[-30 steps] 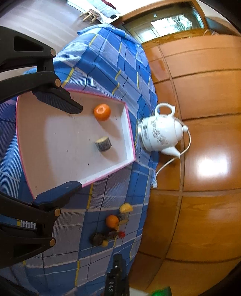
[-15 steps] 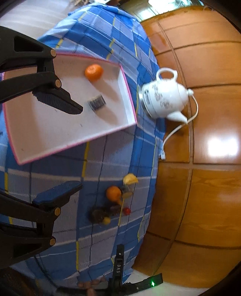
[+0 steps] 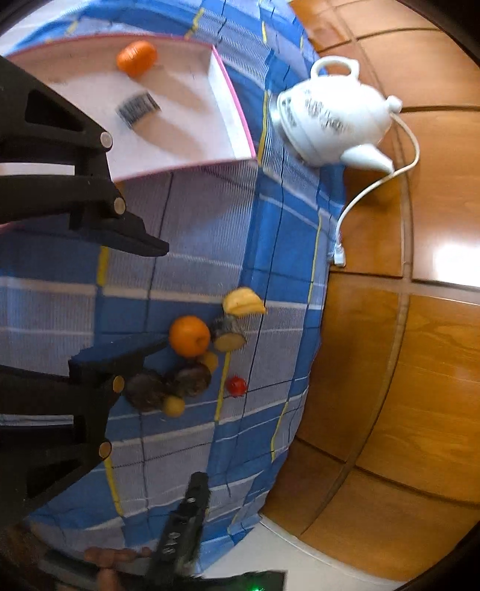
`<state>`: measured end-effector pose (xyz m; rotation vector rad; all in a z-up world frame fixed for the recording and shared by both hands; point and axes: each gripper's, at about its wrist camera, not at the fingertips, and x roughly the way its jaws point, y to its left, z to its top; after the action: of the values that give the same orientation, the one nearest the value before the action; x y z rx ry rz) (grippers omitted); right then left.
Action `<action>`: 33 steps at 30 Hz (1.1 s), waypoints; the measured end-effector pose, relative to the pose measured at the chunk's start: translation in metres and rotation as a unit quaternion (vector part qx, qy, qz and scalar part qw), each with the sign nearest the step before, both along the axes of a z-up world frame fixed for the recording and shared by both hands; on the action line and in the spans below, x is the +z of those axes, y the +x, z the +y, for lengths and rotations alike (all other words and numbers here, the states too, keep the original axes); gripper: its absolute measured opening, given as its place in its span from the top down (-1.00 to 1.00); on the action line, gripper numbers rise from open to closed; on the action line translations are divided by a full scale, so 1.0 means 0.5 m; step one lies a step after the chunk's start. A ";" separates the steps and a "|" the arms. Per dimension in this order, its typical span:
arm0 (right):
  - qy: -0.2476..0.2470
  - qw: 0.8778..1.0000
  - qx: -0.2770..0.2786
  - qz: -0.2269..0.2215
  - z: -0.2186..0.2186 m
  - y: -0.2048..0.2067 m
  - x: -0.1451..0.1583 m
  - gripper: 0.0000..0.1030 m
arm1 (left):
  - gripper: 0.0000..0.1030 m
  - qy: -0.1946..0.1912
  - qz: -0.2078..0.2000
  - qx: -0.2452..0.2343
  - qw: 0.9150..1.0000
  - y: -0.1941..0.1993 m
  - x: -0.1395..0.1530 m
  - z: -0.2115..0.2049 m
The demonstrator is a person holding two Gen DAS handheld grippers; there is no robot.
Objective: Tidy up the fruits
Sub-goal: 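Close the left tool fingers on the yellow banana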
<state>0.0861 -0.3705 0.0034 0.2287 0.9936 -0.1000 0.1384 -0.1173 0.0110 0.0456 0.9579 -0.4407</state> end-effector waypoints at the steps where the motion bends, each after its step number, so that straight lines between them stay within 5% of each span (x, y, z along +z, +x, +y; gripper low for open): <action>1: 0.002 1.000 0.000 0.000 0.000 0.000 0.001 0.29 | 0.17 -0.007 0.010 0.002 1.000 0.016 -0.004 -0.006; 8: 0.006 1.000 0.012 -0.003 0.013 0.000 0.010 0.29 | 0.24 -0.044 0.063 0.020 0.997 0.136 -0.028 -0.045; 19: 0.021 1.000 0.018 -0.003 0.013 0.005 0.010 0.29 | 0.15 -0.049 0.112 0.042 0.992 0.278 -0.104 -0.117; 22: 0.026 0.999 0.018 0.001 0.012 0.007 0.008 0.29 | 0.18 -0.039 0.137 0.044 0.989 0.298 -0.141 -0.129; 25: 0.026 0.999 0.020 0.000 0.012 0.007 0.006 0.29 | 0.42 -0.043 0.130 0.036 0.990 0.296 -0.147 -0.130; 33: 0.019 1.000 0.007 -0.002 -0.001 0.005 0.003 0.29 | 0.44 -0.085 0.105 0.042 0.990 0.256 -0.106 -0.074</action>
<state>0.0885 -0.3711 0.0048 0.2576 0.9942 -0.0682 0.2663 -0.1542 -0.0420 -0.1991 1.1221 -0.4529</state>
